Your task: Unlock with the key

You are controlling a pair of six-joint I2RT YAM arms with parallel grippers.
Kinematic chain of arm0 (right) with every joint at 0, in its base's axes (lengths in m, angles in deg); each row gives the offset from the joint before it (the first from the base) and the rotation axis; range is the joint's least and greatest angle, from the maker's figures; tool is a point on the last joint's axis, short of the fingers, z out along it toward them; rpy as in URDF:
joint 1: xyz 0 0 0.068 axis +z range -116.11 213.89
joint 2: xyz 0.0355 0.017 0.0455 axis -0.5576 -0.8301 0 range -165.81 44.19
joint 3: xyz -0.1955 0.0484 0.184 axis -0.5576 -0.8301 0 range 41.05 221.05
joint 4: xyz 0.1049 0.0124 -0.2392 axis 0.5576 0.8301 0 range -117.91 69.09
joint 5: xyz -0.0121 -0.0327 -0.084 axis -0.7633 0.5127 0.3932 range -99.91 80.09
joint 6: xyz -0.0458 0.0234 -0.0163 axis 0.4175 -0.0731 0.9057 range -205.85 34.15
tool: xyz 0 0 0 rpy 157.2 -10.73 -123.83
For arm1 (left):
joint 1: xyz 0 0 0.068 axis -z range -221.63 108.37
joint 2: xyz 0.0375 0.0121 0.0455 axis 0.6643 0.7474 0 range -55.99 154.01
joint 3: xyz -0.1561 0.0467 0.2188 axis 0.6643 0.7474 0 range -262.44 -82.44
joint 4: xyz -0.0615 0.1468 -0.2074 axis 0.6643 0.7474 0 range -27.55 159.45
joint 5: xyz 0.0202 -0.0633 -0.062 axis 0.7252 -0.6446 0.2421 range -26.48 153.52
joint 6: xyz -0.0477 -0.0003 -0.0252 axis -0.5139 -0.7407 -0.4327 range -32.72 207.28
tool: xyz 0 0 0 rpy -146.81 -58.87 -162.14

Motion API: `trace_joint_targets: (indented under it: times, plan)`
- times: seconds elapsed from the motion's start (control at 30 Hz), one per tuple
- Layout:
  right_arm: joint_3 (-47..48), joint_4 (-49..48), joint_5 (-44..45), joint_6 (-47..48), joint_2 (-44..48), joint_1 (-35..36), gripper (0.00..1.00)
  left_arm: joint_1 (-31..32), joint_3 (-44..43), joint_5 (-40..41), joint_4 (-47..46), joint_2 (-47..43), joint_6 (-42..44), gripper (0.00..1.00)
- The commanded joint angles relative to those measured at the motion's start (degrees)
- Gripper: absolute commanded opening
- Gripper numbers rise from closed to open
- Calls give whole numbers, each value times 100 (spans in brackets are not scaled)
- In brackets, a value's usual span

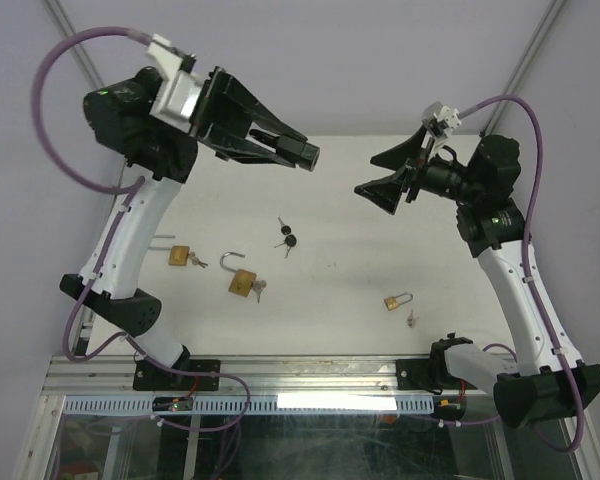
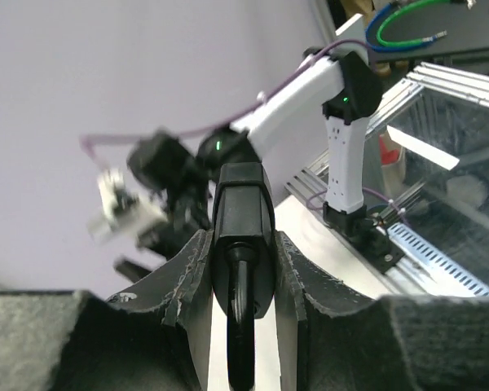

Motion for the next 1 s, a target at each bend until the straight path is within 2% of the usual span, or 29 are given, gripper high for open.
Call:
trace_joint_targets:
  times: [0.0,0.07,0.1,0.2,0.3,0.4,0.63,0.97]
  plan:
    - [-106,-915,-3,-265,-142,-16,99,181,-2090,-739,149,749,-909,0]
    - [24,-946,-103,-331,-313,3,99,270,-2823,-836,248,1102,-1332,0]
    - [127,-893,-133,-337,-386,13,99,324,-2899,-848,276,1148,-1494,0]
    - [399,-686,-188,-228,-509,86,99,455,-2482,-623,521,979,-1858,0]
    - [476,-368,-78,109,-457,230,99,495,-1645,-344,-219,710,-2889,0]
    - [294,-117,273,404,-357,438,99,494,-1129,-258,-32,394,-2837,0]
    - [-703,-341,1114,410,-103,602,99,578,-1345,-236,874,478,-2800,0]
    - [-1463,-840,1335,438,142,606,99,753,-1572,-503,1502,559,-2541,0]
